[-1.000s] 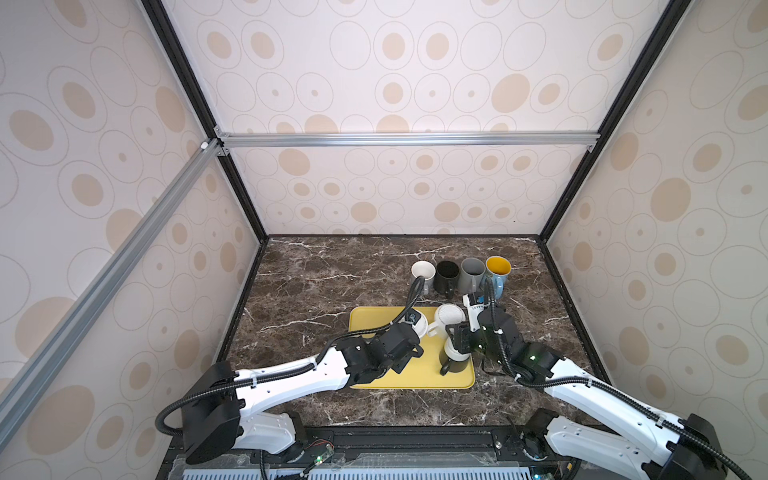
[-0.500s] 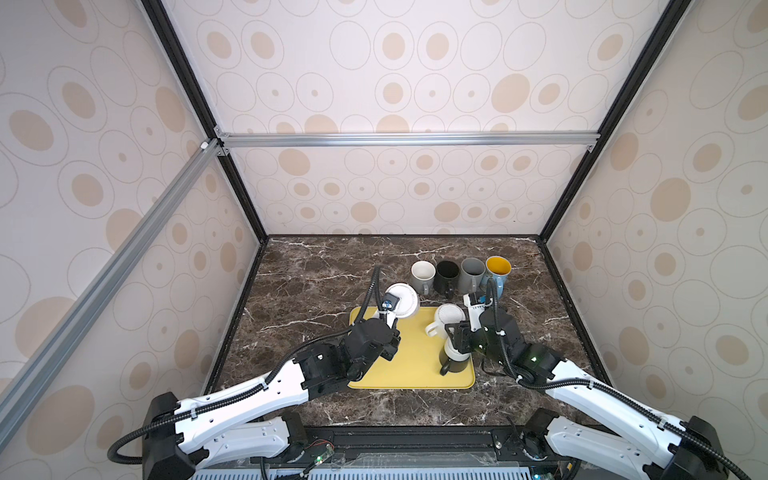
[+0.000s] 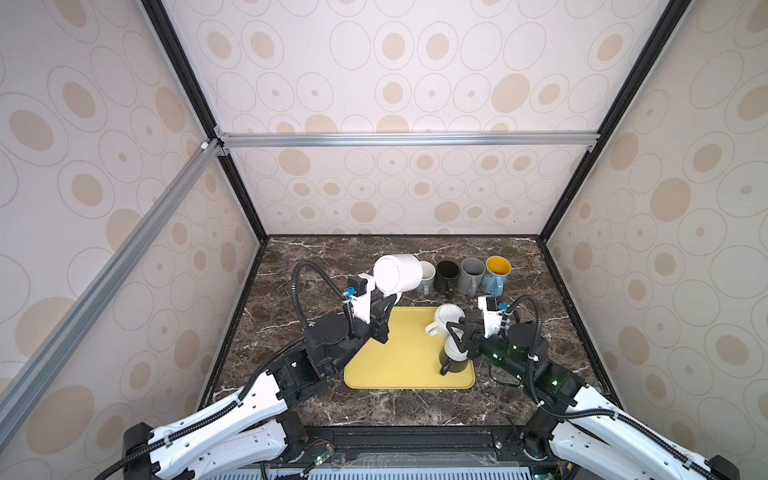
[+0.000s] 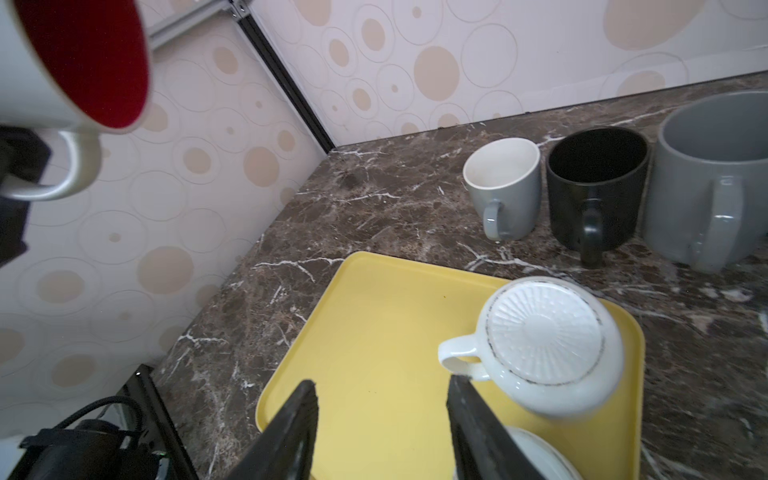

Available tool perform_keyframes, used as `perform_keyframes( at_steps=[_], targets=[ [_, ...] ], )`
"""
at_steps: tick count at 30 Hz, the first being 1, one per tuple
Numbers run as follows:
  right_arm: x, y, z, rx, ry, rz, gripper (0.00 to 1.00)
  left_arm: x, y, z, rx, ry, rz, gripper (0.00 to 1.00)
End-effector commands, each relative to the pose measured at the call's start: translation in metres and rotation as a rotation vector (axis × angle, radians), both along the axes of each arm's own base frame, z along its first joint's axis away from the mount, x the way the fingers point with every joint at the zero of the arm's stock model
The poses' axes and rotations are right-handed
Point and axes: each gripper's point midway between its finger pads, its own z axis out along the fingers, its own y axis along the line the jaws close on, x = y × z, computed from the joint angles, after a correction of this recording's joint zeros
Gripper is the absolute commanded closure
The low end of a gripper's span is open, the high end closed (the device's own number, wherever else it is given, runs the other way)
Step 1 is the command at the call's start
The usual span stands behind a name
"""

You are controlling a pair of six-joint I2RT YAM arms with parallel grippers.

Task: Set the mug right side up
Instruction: 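Lift the white mug with the left gripper and tilt it toward the right gripper, then close the right gripper on the white mug's handle beside the left gripper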

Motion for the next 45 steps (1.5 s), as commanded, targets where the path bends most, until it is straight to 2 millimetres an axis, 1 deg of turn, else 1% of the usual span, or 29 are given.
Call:
perform_keyframes(
  at_steps=[1,4,7,10,16,22,27,35,40,45],
  targets=[
    [-0.013,0.019,0.024,0.086,-0.039,0.127,0.47,-0.013,-0.008,0.055,-0.239,-0.089,-0.137,1.00],
    [-0.020,0.028,0.033,0.128,-0.037,0.189,0.46,-0.012,-0.011,0.056,-0.287,-0.077,-0.185,1.00],
    [-0.025,0.034,0.044,0.190,-0.044,0.229,0.44,-0.012,-0.010,0.059,-0.343,-0.076,-0.224,1.00],
    [-0.028,0.038,0.055,0.248,-0.054,0.259,0.40,-0.014,-0.012,0.058,-0.409,-0.068,-0.276,1.00],
    [-0.028,0.039,0.070,0.319,-0.077,0.274,0.38,-0.016,-0.020,0.052,-0.509,-0.041,-0.360,1.00],
    [-0.020,0.040,0.079,0.400,-0.006,0.275,0.40,-0.019,-0.021,0.047,-0.594,-0.032,-0.399,1.00],
    [-0.014,0.044,0.080,0.427,0.008,0.273,0.43,-0.020,-0.018,0.046,-0.629,-0.037,-0.407,1.00],
    [-0.013,0.049,0.097,0.480,-0.016,0.305,0.46,-0.020,-0.021,0.030,-0.718,-0.004,-0.453,1.00],
    [-0.012,0.052,0.105,0.503,-0.029,0.323,0.47,-0.021,-0.022,0.029,-0.752,-0.005,-0.477,1.00],
    [-0.008,0.055,0.108,0.519,-0.022,0.326,0.48,-0.024,-0.022,0.030,-0.785,-0.012,-0.505,1.00]
  ],
)
